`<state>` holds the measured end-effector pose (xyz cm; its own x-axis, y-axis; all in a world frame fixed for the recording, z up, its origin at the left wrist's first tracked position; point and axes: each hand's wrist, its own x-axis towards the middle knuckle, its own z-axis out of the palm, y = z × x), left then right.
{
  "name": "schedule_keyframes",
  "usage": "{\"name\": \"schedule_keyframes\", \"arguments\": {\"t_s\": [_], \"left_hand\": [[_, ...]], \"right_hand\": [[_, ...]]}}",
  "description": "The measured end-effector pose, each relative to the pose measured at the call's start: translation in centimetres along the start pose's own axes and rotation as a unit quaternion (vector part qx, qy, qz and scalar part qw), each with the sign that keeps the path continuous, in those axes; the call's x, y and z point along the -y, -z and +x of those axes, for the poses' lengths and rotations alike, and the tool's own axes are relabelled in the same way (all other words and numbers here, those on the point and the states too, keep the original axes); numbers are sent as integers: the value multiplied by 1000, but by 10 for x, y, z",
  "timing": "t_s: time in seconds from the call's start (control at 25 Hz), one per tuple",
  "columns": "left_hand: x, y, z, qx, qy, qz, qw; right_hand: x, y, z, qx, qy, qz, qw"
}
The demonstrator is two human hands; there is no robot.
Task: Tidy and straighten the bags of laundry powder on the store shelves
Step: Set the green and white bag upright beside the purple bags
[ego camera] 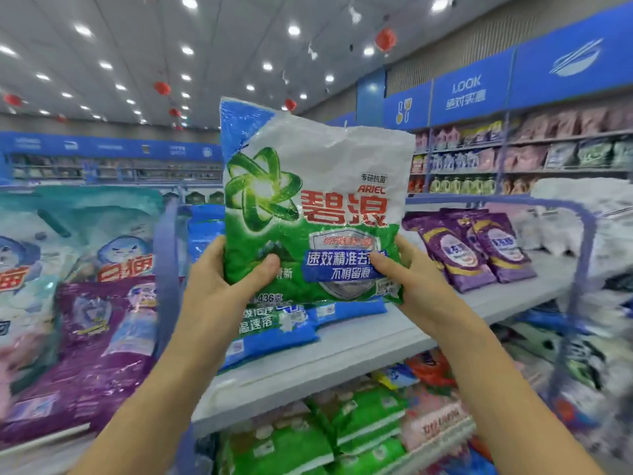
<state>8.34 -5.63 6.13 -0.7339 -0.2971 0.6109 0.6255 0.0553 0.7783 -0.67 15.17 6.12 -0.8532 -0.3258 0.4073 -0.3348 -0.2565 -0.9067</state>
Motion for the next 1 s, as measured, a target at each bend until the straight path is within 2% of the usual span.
{"name": "schedule_keyframes", "arguments": {"t_s": [0.2, 0.28, 0.36, 0.48, 0.6, 0.88, 1.0], "left_hand": [[79, -124, 31, 2, 66, 40, 997], [114, -168, 47, 7, 118, 49, 992], [146, -206, 62, 0, 169, 63, 984], [187, -245, 79, 5, 211, 101, 972], [226, -269, 95, -5, 228, 170, 959], [278, -290, 124, -33, 269, 209, 940], [286, -287, 127, 9, 305, 252, 918]], "right_hand": [[-5, 137, 35, -26, 25, -80, 996], [-14, 191, 58, -31, 13, -116, 993], [-28, 238, 81, -4, -4, -155, 988], [-59, 285, 112, 7, -50, -196, 979], [-91, 316, 136, -14, -89, -206, 974], [-130, 348, 178, -29, -123, -187, 974], [-147, 353, 187, -27, -144, -171, 974]]}}
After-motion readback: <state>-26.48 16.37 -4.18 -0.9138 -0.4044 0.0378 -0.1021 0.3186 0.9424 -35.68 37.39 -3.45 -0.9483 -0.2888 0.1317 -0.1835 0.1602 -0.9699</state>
